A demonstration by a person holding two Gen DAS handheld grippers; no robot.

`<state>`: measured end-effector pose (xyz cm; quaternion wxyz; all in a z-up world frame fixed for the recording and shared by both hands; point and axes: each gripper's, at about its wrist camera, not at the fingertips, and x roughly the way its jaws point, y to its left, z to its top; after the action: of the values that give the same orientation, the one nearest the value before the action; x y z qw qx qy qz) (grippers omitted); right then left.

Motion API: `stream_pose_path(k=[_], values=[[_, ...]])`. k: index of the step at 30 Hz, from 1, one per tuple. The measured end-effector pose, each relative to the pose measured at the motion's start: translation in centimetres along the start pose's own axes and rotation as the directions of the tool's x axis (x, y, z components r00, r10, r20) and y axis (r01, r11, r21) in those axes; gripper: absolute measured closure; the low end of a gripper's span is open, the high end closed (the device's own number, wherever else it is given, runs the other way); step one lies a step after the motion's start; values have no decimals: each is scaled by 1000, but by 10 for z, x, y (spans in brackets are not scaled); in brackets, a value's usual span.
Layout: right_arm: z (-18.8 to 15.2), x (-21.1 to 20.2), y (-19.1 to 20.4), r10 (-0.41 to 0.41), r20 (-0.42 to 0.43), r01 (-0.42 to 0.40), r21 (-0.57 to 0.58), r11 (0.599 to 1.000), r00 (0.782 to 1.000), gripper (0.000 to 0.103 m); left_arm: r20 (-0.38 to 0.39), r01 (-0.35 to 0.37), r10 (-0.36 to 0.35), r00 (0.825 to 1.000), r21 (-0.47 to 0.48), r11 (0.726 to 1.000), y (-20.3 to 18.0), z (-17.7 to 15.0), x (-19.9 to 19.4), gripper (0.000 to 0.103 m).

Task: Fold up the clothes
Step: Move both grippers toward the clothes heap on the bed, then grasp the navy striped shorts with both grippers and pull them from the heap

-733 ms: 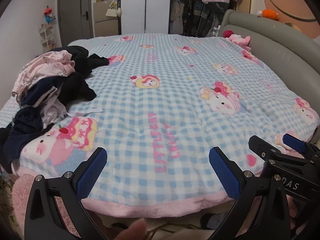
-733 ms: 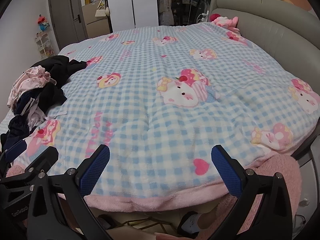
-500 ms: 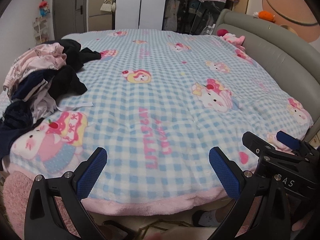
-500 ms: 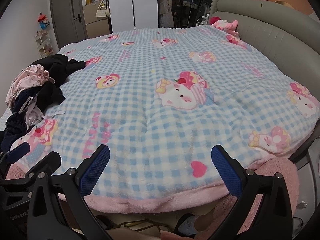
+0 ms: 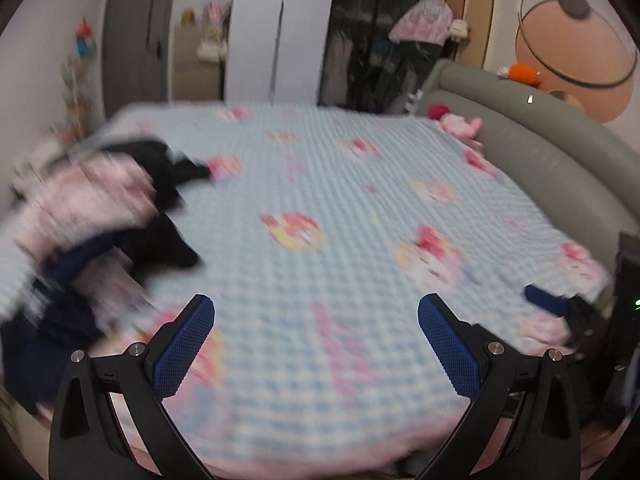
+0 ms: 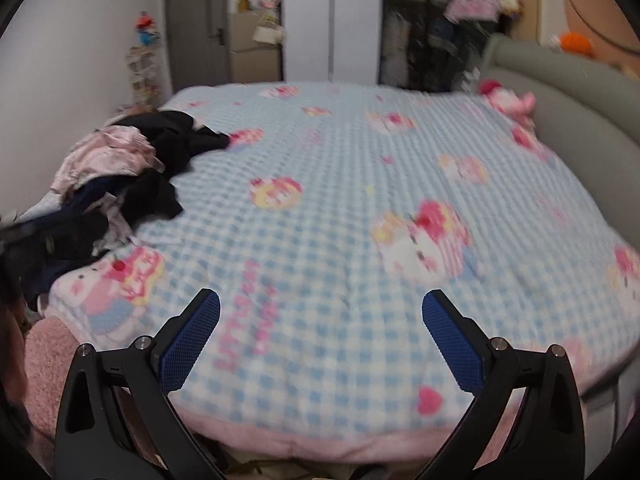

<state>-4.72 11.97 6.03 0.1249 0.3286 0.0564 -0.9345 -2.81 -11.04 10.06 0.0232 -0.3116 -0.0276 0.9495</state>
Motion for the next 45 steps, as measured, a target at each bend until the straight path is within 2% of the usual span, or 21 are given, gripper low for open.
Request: stream_pose_path(k=[3,5,8,13,16,18,19,21,25,28,31,32,33,35,36,37,38,39,40,42,45], values=[[25,4,28,82,38,-81,-43,996,996,0,27,-108,108,994,22,994,40,8,-19,0],[40,15,55,136,43,-132,-87,987,990,0,24,-128,129,991,-52,990,74,-2,-26,0],[50,35,100,208,23,-203,-142,969,978,1,-37,-165,161,986,-176,970,122,-36,-24,1],[49,76,178,337,-75,-345,-210,915,938,1,-133,-325,299,945,-290,900,183,-90,-13,9],[38,101,231,379,-126,-400,-290,870,917,12,-178,-408,368,913,-332,851,220,-112,-6,15],[31,115,258,410,-178,-447,-327,833,895,31,-208,-433,380,901,-379,818,246,-125,2,17],[28,124,272,435,-218,-485,-335,808,874,38,-226,-441,379,897,-404,802,260,-132,7,18],[25,141,296,465,-269,-534,-324,781,844,38,-254,-449,372,893,-448,773,282,-143,13,19],[26,171,332,491,-332,-582,-286,761,806,36,-269,-440,349,898,-507,742,312,-160,26,19],[28,190,357,507,-363,-609,-270,746,782,29,-258,-391,295,920,-546,741,324,-168,38,19],[26,211,380,513,-405,-631,-251,734,757,28,-261,-354,247,933,-551,756,330,-175,55,19],[24,217,386,521,-420,-644,-239,727,743,28,-275,-359,242,931,-554,751,332,-178,59,28],[22,223,391,525,-441,-654,-218,724,728,29,-290,-366,238,927,-558,744,334,-180,63,42],[16,237,400,529,-488,-669,-164,725,694,33,-285,-359,233,930,-564,743,336,-181,61,52],[13,243,404,532,-511,-675,-137,725,676,40,-273,-344,224,936,-567,749,335,-180,59,64],[11,244,407,533,-520,-680,-134,721,667,55,-264,-323,205,942,-565,759,333,-177,56,69],[9,242,409,534,-521,-686,-146,713,666,67,-255,-310,196,947,-558,770,331,-174,52,76],[7,240,411,535,-522,-692,-157,705,664,72,-239,-301,197,951,-560,772,327,-171,48,87],[7,235,411,533,-513,-690,-176,702,673,76,-225,-285,189,956,-550,785,321,-167,44,88],[11,223,404,526,-475,-673,-216,707,705,80,-210,-261,175,962,-516,816,306,-160,38,88],[23,205,379,518,-394,-628,-234,743,760,85,-218,-245,158,963,-469,848,286,-150,43,89]])
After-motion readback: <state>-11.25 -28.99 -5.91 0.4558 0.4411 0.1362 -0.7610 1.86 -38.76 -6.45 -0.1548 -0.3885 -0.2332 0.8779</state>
